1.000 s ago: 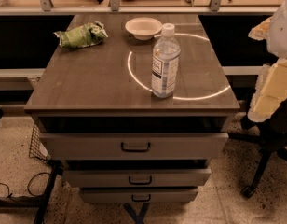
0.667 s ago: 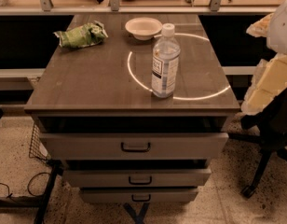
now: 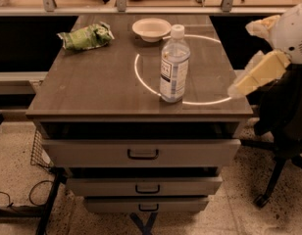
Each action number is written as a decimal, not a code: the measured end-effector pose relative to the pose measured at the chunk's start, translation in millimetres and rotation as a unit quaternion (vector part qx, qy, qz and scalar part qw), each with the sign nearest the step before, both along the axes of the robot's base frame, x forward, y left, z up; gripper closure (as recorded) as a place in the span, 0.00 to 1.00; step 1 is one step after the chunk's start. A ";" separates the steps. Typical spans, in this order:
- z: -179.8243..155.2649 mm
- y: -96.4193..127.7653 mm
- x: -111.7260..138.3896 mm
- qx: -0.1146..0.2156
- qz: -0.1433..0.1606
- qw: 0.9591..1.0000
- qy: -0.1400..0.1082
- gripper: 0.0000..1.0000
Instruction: Place blue plastic bottle into paper bowl
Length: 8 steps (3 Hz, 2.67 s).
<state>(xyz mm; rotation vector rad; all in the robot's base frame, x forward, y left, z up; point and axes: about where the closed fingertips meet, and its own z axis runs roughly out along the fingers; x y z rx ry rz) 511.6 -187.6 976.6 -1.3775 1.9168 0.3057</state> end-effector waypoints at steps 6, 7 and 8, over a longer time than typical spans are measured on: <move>-59.3 128.5 78.6 0.340 0.128 0.931 -0.040 0.42; -58.9 130.9 78.1 0.340 0.130 0.931 -0.040 0.64; -58.4 133.7 77.7 0.340 0.133 0.930 -0.040 0.87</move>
Offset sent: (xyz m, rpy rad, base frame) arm 0.0593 0.0886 -0.0221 0.6169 -0.1975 0.2162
